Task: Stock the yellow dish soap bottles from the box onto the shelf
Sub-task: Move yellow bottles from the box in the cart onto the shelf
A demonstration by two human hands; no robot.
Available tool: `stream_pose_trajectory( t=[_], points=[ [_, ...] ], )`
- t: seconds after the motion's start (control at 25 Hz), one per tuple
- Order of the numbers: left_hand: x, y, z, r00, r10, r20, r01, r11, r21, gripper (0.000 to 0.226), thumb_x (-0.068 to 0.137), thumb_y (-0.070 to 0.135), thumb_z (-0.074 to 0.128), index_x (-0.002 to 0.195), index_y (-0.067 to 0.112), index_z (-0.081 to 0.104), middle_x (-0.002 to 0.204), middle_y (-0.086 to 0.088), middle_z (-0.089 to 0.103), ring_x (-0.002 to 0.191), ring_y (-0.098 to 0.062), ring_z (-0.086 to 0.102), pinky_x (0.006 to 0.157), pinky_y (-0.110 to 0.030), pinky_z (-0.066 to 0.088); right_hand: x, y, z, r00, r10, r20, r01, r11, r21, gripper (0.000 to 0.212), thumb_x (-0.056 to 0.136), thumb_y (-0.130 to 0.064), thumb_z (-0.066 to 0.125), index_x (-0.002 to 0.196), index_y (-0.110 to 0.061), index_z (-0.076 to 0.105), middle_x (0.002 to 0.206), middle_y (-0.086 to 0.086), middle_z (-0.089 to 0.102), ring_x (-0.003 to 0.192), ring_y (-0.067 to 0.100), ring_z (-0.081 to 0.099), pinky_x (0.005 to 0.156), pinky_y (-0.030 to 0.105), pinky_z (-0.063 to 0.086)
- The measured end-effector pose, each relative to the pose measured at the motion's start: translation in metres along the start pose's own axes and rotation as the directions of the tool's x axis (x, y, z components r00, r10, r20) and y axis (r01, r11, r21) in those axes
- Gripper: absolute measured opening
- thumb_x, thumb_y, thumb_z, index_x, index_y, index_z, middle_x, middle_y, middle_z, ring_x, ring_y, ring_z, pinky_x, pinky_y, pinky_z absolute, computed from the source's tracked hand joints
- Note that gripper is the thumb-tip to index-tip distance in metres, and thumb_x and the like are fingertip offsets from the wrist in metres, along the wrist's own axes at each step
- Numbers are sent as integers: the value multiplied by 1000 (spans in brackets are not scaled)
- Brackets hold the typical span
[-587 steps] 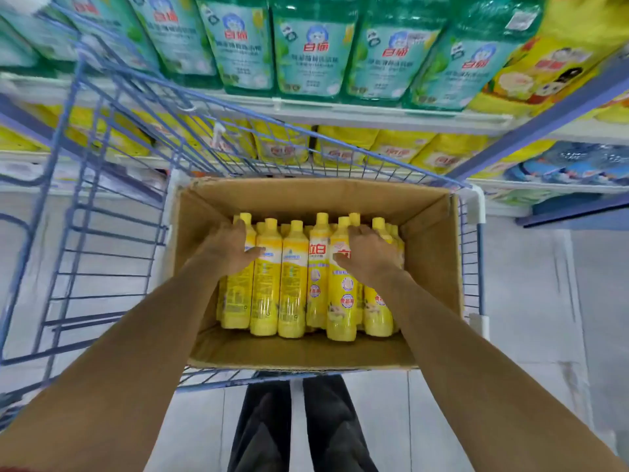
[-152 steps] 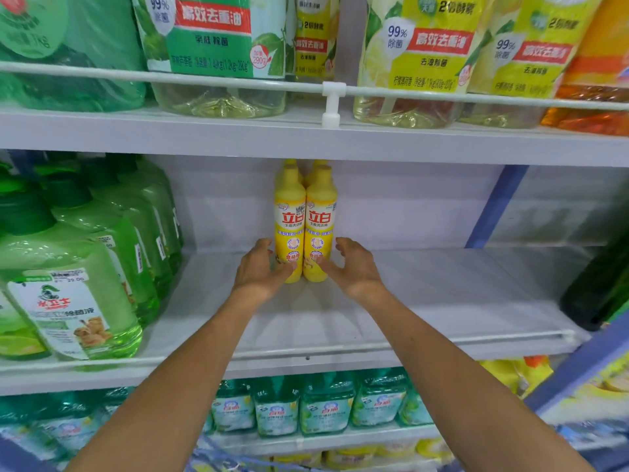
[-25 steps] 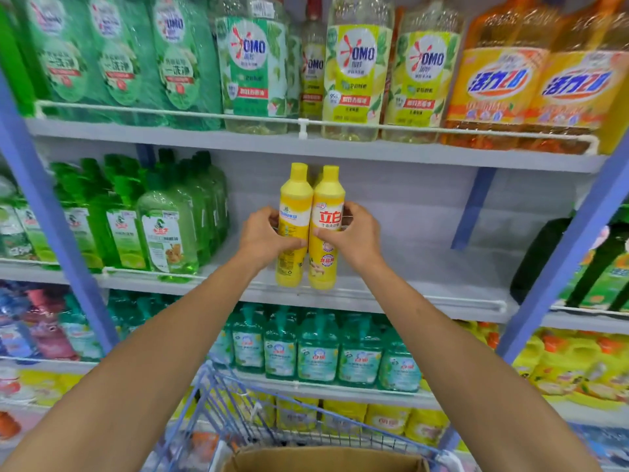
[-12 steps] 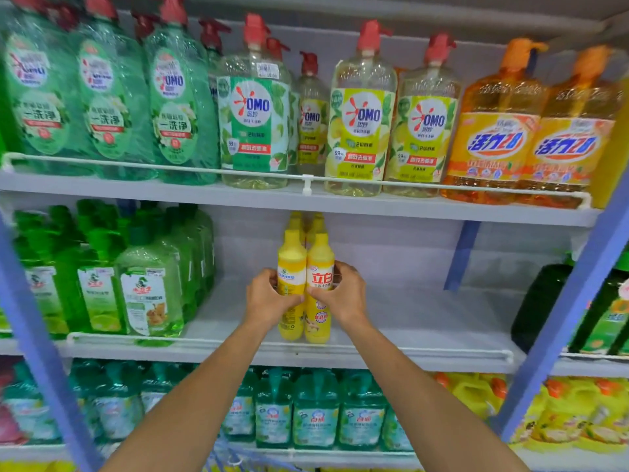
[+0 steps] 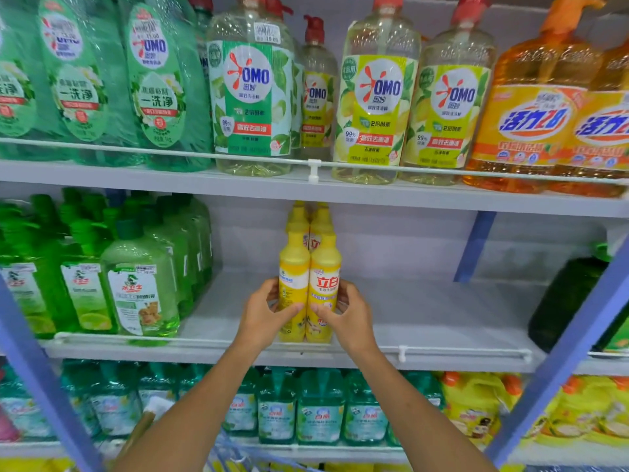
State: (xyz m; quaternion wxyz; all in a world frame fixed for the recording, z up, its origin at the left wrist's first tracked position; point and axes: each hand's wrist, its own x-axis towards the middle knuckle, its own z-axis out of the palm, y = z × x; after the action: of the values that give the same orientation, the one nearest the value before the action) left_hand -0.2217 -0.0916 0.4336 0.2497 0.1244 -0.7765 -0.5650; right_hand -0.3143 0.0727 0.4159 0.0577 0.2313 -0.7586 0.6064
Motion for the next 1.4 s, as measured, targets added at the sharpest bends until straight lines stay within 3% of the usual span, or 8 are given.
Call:
stream_pose_trajectory(
  t=[0.16, 0.44, 0.64, 0.84, 0.92, 1.12, 1.28, 1.4],
  points=[
    [5, -1, -7, 999, -28, 46, 30, 998, -47, 64, 75, 17, 87, 131, 16, 56, 120, 5, 70, 109, -6, 67, 94, -24, 54, -4, 7, 1, 1000, 18, 14, -18, 1000, 6, 63, 74, -31, 89, 128, -17, 61, 119, -5, 70, 104, 1, 68, 90, 20, 55],
    [0, -2, 9, 996, -13, -91, 6, 997, -77, 49, 73, 16, 89, 115, 15, 64, 105, 9, 72, 95, 0, 67, 74, -9, 52, -8, 11, 7, 999, 14, -39, -14, 1000, -7, 59, 74, -34, 89, 124, -18, 61, 116, -6, 70, 102, 3, 68, 88, 18, 56],
    [16, -8, -13, 998, -17, 61, 19, 999, -30, 54, 73, 17, 88, 121, 11, 63, 108, 1, 74, 101, -15, 71, 92, -31, 58, -7, 12, 7, 999, 5, -32, -6, 1000, -20, 59, 75, -38, 88, 125, -22, 60, 118, -7, 68, 103, 3, 67, 90, 22, 56],
    [5, -6, 6, 999, -30, -15, 28, 992, -120, 57, 70, 15, 91, 117, 16, 59, 108, 6, 71, 99, -5, 69, 80, -16, 56, -9, 7, 7, 998, -18, -60, 15, 998, -56, 58, 76, -34, 88, 124, -19, 60, 115, -7, 66, 102, 1, 66, 84, 12, 53],
    [8, -11, 9, 999, -18, -45, 13, 993, -117, 52, 72, 19, 90, 117, 18, 62, 109, 6, 73, 99, -4, 69, 84, -20, 56, -11, 7, 8, 998, -21, -67, 18, 998, -54, 58, 76, -33, 88, 124, -18, 60, 115, -6, 66, 102, 3, 66, 87, 16, 54],
    [19, -17, -6, 996, 25, 91, -22, 999, -32, 59, 71, 36, 86, 124, 19, 66, 112, 7, 75, 104, -9, 70, 95, -33, 56, -9, 5, 7, 999, -6, -45, 3, 998, -60, 59, 75, -38, 87, 124, -21, 59, 117, -8, 66, 103, 2, 66, 89, 20, 56],
    [13, -19, 2, 999, -39, 33, 40, 999, -36, 65, 69, 27, 91, 125, 16, 60, 114, 5, 72, 105, -11, 68, 92, -32, 56, -9, 2, 10, 998, 5, -70, -10, 997, -70, 61, 74, -38, 88, 124, -21, 59, 115, -10, 65, 102, 1, 65, 84, 13, 53],
    [4, -24, 12, 999, -37, -38, 39, 998, 53, 58, 69, 26, 92, 118, 20, 61, 105, 6, 72, 96, -7, 68, 86, -28, 57, -12, 11, 8, 999, 30, -26, -32, 994, -102, 63, 72, -36, 90, 125, -22, 61, 115, -11, 67, 100, 1, 66, 86, 16, 55]
  ],
)
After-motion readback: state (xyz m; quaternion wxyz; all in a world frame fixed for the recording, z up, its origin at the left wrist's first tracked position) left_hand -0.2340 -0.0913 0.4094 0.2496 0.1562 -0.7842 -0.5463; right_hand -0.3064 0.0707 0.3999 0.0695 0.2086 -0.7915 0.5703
